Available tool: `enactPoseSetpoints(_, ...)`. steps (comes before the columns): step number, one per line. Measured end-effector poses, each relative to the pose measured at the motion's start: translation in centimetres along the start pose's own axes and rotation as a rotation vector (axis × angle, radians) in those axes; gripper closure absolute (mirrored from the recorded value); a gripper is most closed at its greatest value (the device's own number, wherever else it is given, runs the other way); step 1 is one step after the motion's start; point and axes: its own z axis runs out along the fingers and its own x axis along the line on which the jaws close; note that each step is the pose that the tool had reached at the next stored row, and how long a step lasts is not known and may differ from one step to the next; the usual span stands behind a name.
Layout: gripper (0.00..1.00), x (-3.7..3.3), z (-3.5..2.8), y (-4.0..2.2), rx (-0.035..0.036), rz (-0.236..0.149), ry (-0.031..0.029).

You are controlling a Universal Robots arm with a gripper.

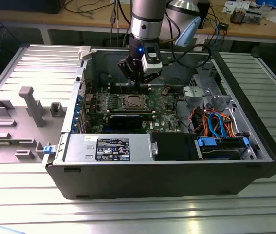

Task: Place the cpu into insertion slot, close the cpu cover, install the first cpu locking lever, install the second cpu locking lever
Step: 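Install the first cpu locking lever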

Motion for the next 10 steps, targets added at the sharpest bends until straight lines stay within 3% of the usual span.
enactPoseSetpoints(10,0.89,0.00,0.01,0.00,0.0018,-0.017,-0.0016)
